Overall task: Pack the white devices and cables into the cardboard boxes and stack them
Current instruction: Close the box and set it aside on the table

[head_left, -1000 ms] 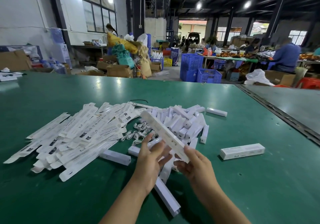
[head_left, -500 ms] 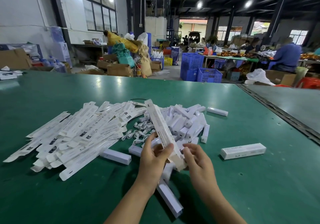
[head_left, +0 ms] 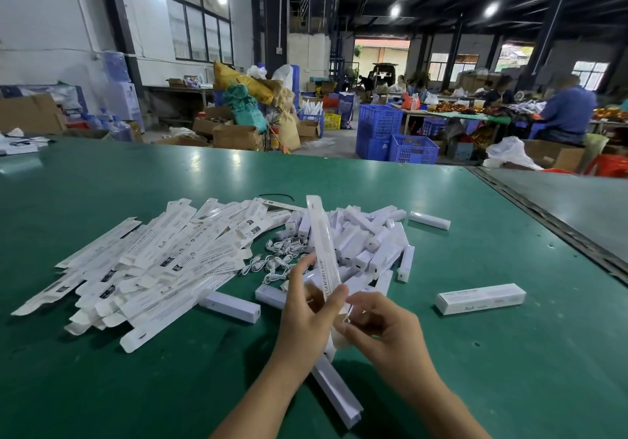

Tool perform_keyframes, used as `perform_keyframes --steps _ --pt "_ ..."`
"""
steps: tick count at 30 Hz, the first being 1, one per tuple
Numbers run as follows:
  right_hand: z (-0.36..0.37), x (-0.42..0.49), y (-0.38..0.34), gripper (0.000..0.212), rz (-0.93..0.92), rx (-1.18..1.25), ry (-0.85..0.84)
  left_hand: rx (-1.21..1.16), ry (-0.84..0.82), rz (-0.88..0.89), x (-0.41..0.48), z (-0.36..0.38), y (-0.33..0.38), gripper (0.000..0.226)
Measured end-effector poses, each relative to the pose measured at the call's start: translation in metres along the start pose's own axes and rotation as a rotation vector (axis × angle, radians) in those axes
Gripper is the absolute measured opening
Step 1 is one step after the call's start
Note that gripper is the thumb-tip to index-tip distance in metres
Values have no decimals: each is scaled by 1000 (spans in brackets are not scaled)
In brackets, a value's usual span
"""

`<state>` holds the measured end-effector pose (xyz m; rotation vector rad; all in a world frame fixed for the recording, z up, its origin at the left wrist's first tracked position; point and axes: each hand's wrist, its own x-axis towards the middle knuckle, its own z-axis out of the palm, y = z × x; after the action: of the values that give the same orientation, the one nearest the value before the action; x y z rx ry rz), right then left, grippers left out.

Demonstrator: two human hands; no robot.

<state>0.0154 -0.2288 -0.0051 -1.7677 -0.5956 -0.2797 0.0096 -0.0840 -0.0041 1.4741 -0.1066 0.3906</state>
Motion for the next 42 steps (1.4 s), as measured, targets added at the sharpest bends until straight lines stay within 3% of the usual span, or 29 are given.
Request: perform_keyframes --steps 5,8,10,13,16,20,24,28,32,35,42 --pt "-2 1 -3 55 -81 -167 17 133 -115 29 -4 1 5 37" --pt "-1 1 -6 53 -135 -216 56 174 -132 -19 -6 2 10 23" --pt "0 2 -7 41 -89 -156 108 157 -127 -22 -6 3 10 23" --pt "-1 3 -9 30 -21 10 159 97 -121 -39 -8 6 9 42" --pt "-5 7 -11 20 46 112 167 83 -77 -7 -8 8 13 30" --pt "-7 6 -10 33 115 180 121 33 -70 49 -8 3 18 32" --pt "-4 5 -10 32 121 191 103 8 -113 53 -8 -4 24 30" --pt "-4 3 -10 31 55 138 68 -3 -87 55 -6 -8 26 33" --pt "-5 1 -10 37 -77 -68 64 -14 -73 20 -3 -11 24 28" --pt "-5 1 -11 30 -136 -70 47 -7 -23 27 -4 -9 25 28" --pt "-4 2 -9 45 -223 -97 57 -64 26 12 -3 -7 25 24"
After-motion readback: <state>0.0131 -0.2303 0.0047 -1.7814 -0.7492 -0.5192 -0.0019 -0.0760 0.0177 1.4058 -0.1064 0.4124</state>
